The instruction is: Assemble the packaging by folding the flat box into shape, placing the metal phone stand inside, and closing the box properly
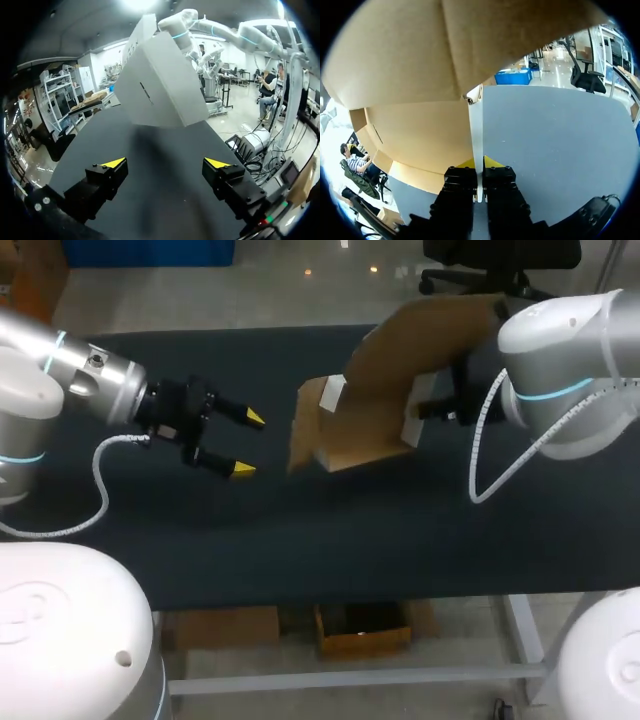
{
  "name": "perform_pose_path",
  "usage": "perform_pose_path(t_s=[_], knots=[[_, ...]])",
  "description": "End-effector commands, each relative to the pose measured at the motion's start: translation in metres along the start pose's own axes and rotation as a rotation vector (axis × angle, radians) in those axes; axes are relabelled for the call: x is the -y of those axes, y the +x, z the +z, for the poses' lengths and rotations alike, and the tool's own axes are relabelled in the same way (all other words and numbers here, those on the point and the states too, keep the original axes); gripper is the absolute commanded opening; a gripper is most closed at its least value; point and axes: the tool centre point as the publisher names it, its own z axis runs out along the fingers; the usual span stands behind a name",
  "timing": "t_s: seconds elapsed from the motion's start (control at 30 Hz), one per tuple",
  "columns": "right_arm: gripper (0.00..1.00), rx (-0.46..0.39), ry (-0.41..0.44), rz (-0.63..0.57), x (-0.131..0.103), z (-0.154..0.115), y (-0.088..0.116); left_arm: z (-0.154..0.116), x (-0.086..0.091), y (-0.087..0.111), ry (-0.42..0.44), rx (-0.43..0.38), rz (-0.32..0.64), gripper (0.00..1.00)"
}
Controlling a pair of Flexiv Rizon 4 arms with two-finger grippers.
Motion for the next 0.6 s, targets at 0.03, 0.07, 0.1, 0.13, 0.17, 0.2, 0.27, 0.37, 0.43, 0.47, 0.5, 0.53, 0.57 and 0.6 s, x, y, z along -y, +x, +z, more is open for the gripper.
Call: perform_pose_path(t_s=[0.03,0.07,0.1,0.13,0.17,0.2,0.27,0.37,0.43,0.47,0.5,0.53,0.57,0.6], knots=[[0.0,-0.03,0.401,0.001,-0.003,-0.0068,-0.0072,-0.0044,0.001,-0.0059,-0.005,-0.027,-0.001,1.0],[0.0,-0.03,0.401,0.001,-0.003,-0.0068,-0.0072,-0.0044,0.001,-0.0059,-0.005,-0.027,-0.001,1.0],[0.0,-0.03,0.401,0.001,-0.003,-0.0068,-0.0072,-0.0044,0.001,-0.0059,-0.005,-0.027,-0.001,1.0],[0.0,-0.03,0.401,0.001,-0.003,-0.0068,-0.0072,-0.0044,0.001,-0.0059,-0.005,-0.027,-0.001,1.0],[0.0,-0.03,0.401,0.001,-0.003,-0.0068,-0.0072,-0.0044,0.001,-0.0059,-0.005,-0.027,-0.001,1.0],[0.0,-0.03,0.401,0.001,-0.003,-0.0068,-0.0072,-0.0044,0.001,-0.0059,-0.005,-0.027,-0.001,1.0],[0.0,-0.03,0.401,0.001,-0.003,-0.0068,-0.0072,-0.0044,0.001,-0.0059,-0.005,-0.027,-0.001,1.0],[0.0,-0.03,0.401,0.001,-0.003,-0.0068,-0.0072,-0.0044,0.001,-0.0059,-0.005,-0.027,-0.001,1.0],[0.0,-0.03,0.401,0.001,-0.003,-0.0068,-0.0072,-0.0044,0.001,-0.0059,-0.005,-0.027,-0.001,1.0],[0.0,-0.03,0.401,0.001,-0.003,-0.0068,-0.0072,-0.0044,0.001,-0.0059,-0.005,-0.027,-0.001,1.0],[0.0,-0.03,0.401,0.001,-0.003,-0.0068,-0.0072,-0.0044,0.001,-0.0059,-0.005,-0.027,-0.001,1.0],[0.0,-0.03,0.401,0.001,-0.003,-0.0068,-0.0072,-0.0044,0.001,-0.0059,-0.005,-0.027,-0.001,1.0],[0.0,-0.032,0.426,0.007,-0.0045,-0.0045,-0.0069,-0.0044,0.001,-0.0059,-0.005,-0.027,-0.001,1.0],[0.0,-0.028,0.442,0.005,-0.0054,-0.0041,-0.0079,-0.0044,0.001,-0.0059,-0.005,-0.027,-0.001,1.0]])
